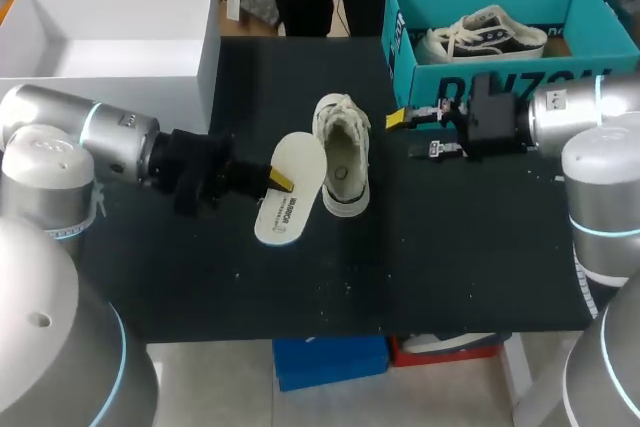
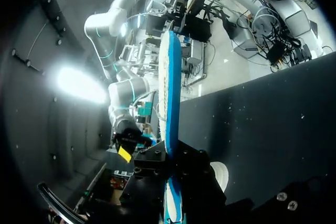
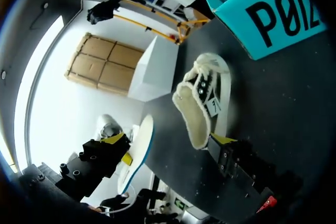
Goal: Take the shoe out of the shoebox, open the shoe tongue, remove and reinsert the insole, then place the shoe into the shoebox
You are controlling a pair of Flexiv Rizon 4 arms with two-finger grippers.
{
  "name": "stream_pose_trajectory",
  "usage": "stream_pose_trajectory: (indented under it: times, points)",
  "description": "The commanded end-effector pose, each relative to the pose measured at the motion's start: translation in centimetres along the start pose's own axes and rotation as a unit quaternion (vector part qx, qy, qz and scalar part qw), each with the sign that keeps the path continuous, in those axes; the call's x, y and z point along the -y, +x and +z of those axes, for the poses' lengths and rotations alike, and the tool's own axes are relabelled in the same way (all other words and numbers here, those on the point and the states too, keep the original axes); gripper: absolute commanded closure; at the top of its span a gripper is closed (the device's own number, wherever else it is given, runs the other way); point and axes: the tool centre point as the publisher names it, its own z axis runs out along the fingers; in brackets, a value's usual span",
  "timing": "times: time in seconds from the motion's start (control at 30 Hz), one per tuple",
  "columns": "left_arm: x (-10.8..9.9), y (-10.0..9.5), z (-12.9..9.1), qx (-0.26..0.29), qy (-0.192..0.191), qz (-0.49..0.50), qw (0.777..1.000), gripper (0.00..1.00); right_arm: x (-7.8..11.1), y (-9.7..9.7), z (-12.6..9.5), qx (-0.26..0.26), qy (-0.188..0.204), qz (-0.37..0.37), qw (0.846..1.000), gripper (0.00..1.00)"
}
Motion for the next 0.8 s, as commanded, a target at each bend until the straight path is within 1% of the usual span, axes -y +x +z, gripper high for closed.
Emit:
stream_pose_trajectory:
  times: [0.03,0.23,0.3,0.37,0.4,0.47,0.53,0.67,0.8]
  points:
    - [0.0,-0.1,0.0,-0.002,0.0,0.0,1.0,1.0,0.3,0.0,0.0,0.0,-0.007,0.0,1.0,0.0]
    - [0.0,-0.1,0.0,-0.002,0.0,0.0,1.0,1.0,0.3,0.0,0.0,0.0,-0.007,0.0,1.0,0.0]
    - [0.8,0.0,-0.7,-0.016,0.003,-0.02,1.0,1.0,0.5,0.0,-0.9,0.01,-0.004,0.007,1.0,0.0]
    - [1.4,-0.1,-0.9,0.001,0.012,-0.045,0.999,1.0,1.1,0.2,-2.2,0.014,-0.012,0.018,1.0,0.0]
    - [1.7,-0.1,-0.7,-0.013,0.017,-0.044,0.999,1.0,1.4,0.2,-2.9,0.016,-0.019,0.024,0.999,0.0]
    - [2.2,0.0,-0.4,-0.012,0.031,-0.064,0.997,1.0,2.1,0.4,-4.2,0.024,-0.031,0.034,0.999,0.0]
    - [2.7,0.1,0.2,-0.03,0.044,-0.064,0.997,1.0,3.0,0.6,-5.4,0.03,-0.044,0.039,0.998,0.0]
    - [3.4,0.5,1.1,-0.039,0.066,-0.083,0.994,1.0,4.7,1.1,-7.4,0.041,-0.064,0.045,0.996,0.0]
    - [4.0,0.7,1.8,-0.052,0.076,-0.086,0.992,1.0,6.1,1.5,-8.9,0.049,-0.079,0.049,0.994,0.0]
